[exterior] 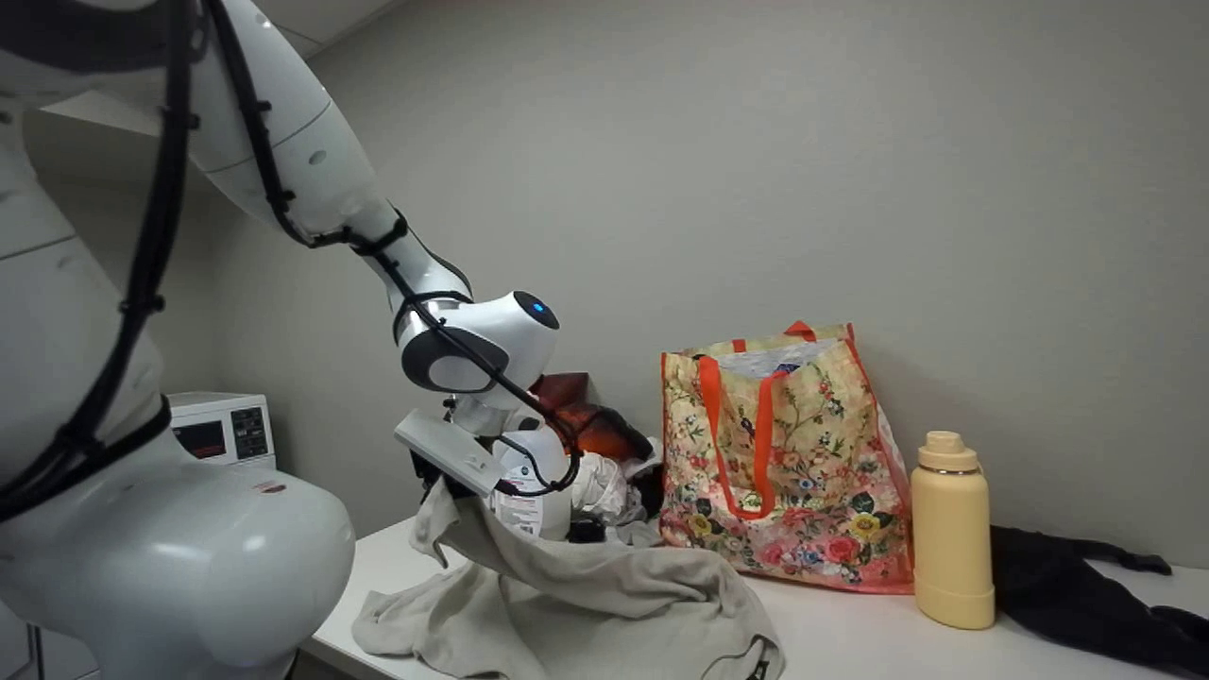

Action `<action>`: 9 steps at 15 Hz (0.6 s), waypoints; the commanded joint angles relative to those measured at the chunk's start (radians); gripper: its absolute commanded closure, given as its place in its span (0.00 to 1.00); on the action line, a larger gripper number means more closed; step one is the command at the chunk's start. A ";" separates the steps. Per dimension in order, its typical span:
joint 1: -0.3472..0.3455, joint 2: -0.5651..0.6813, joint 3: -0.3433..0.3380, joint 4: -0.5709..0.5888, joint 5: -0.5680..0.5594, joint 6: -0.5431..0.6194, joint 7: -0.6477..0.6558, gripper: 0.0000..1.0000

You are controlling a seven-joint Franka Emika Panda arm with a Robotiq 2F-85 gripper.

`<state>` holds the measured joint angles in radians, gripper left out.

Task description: Fold the shirt

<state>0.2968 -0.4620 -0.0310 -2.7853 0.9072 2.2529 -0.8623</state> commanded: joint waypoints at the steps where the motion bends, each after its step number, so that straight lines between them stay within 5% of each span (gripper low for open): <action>1: -0.006 0.073 0.061 0.002 0.095 0.060 -0.021 0.99; 9: -0.009 0.159 0.163 0.001 0.223 0.049 -0.006 0.99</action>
<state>0.2962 -0.3264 0.0949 -2.7850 1.0830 2.2887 -0.8627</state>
